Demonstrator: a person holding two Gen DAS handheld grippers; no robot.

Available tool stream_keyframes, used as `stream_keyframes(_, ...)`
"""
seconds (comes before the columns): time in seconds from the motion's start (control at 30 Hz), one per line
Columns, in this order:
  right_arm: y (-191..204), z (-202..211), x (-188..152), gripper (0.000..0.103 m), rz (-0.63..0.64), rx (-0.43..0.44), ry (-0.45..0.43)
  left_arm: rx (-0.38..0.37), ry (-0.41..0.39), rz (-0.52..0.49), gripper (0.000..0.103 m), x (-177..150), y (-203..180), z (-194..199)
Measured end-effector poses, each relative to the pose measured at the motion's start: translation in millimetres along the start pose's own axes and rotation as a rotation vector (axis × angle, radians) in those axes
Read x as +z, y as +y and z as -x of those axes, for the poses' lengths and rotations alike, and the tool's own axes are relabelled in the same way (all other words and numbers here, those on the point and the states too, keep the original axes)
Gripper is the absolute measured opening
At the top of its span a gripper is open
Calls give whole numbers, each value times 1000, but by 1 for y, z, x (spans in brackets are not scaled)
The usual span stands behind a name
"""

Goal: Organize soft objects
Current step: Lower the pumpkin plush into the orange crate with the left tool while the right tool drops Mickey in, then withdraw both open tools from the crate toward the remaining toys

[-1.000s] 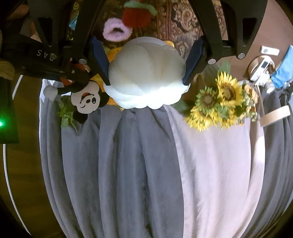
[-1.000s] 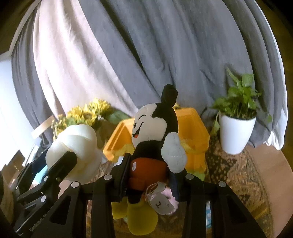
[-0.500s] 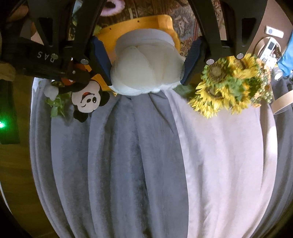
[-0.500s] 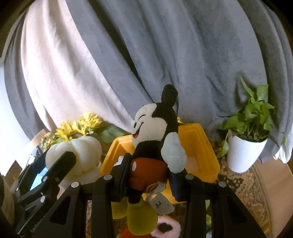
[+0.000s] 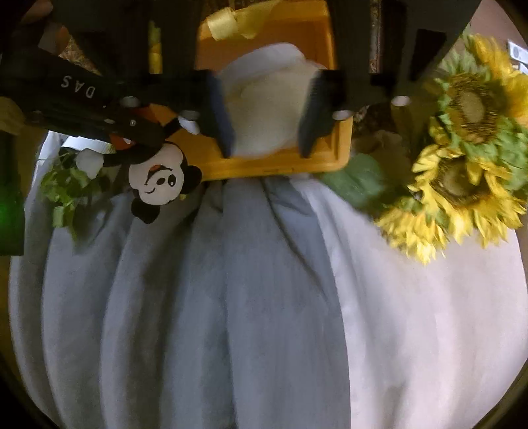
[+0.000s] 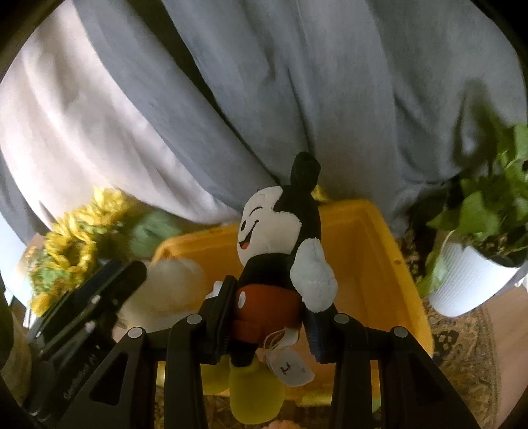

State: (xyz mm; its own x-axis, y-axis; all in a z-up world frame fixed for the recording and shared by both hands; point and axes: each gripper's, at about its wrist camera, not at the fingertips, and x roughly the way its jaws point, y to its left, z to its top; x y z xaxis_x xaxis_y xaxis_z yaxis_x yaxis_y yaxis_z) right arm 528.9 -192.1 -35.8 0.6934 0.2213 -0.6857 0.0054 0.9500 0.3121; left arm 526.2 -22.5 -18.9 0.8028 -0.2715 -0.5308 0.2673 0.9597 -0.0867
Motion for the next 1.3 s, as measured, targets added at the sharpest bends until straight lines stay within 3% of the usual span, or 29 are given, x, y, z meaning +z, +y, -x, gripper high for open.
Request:
stream_keyframes(0.07,-5,-16,1,43,-25,13,46,0,27,6,43,1,2,-12)
stream_keyframes(0.13,-7,-30,2,56,-37,4,104,8,54,11,59,-1,1,-20)
stream_keyframes(0.2,-12,-38,1,66,-47,-36,133,38,60,6,68,-3,0,-22)
stream_keyframes(0.37,-22,-36,-2,66,-60,-91,128,99,59,-10,80,-6,0,-17)
stream_keyframes(0.63,-19,0,-3,66,-6,-174,51,169,34,-20,95,-11,-6,12)
stream_keyframes(0.87,-14,34,-10,66,24,-174,23,178,32,-16,98,-15,-11,44)
stream_keyframes(1.0,-15,51,-17,74,38,-179,24,183,42,-4,98,-21,-15,61)
stream_keyframes(1.3,-16,83,-43,78,105,-225,42,203,73,-23,101,-40,-26,96)
